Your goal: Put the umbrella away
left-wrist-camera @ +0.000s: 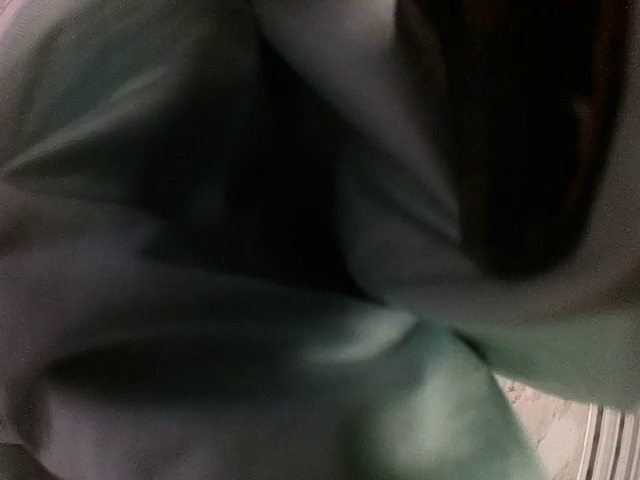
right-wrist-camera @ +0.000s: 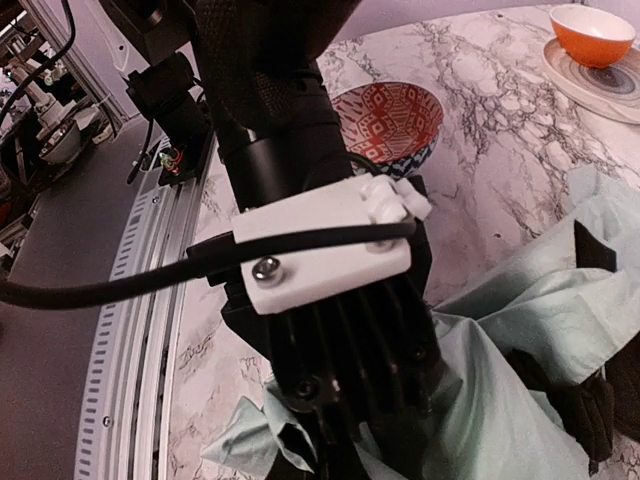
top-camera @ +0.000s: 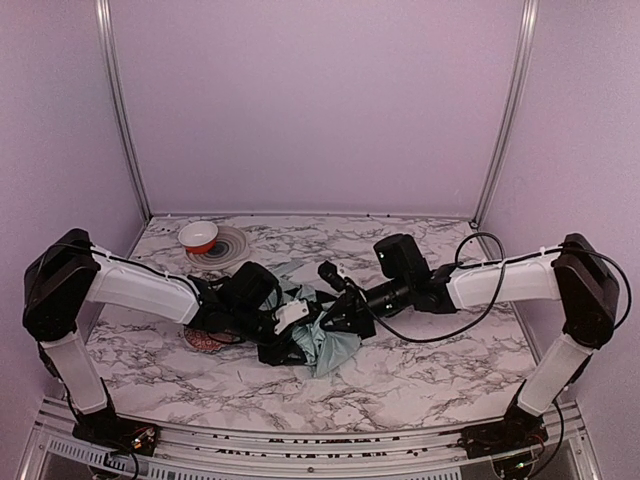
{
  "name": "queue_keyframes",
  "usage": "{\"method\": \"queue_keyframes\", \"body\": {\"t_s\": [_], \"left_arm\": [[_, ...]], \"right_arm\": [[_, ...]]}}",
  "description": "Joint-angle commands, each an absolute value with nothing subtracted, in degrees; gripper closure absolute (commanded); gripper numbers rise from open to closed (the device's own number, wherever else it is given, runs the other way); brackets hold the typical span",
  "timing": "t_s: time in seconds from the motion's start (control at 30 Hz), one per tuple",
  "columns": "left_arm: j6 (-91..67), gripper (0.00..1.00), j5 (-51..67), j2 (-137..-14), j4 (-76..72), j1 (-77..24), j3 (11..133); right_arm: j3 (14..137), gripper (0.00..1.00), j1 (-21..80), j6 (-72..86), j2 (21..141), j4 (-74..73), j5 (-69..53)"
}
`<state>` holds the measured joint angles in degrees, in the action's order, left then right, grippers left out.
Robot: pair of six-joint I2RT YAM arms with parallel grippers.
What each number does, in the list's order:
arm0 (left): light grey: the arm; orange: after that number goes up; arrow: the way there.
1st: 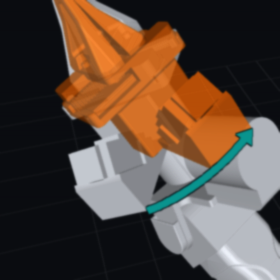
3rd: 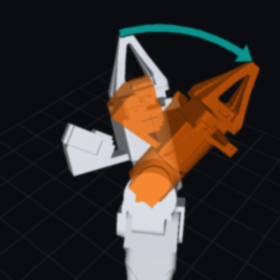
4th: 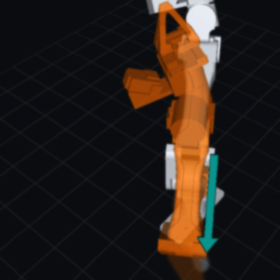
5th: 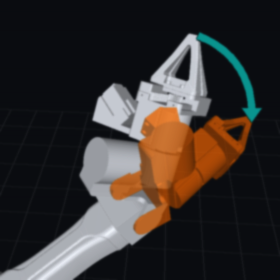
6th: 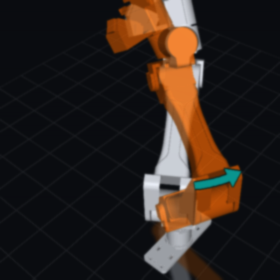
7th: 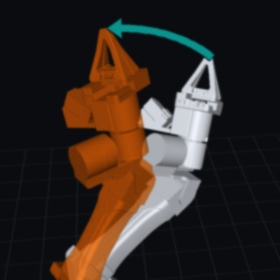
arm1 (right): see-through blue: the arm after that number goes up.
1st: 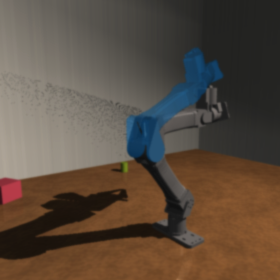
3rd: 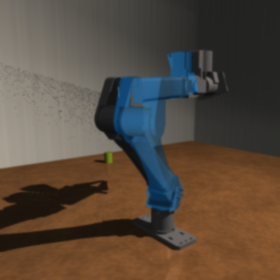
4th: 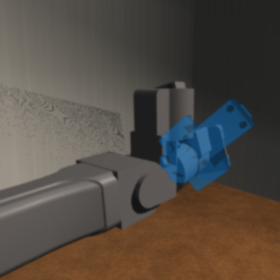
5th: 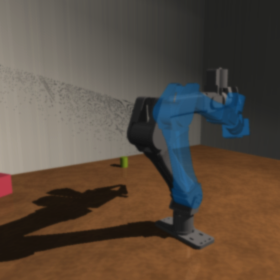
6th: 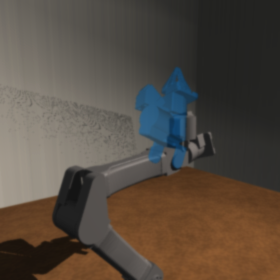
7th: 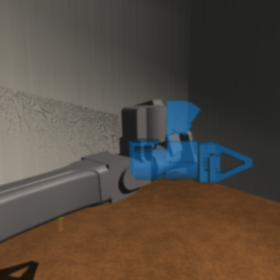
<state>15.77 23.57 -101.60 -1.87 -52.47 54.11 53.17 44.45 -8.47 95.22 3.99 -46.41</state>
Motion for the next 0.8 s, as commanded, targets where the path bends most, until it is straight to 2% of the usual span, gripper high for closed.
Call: {"method": "queue_keyframes", "body": {"t_s": [0.0,0.27,0.77], "left_arm": [[15.5,0.61,29.0,-102.7,-4.3,-52.3,53.3],[13.9,1.00,34.8,-104.7,-5.3,-51.4,52.8],[15.0,0.99,35.0,-105.3,-3.6,-50.3,53.7]], "right_arm": [[56.4,1.00,43.7,-3.2,94.8,11.5,-48.9],[57.7,1.00,41.5,3.5,97.1,15.3,-39.4],[52.7,1.00,39.3,7.5,103.5,11.5,-23.4]]}}
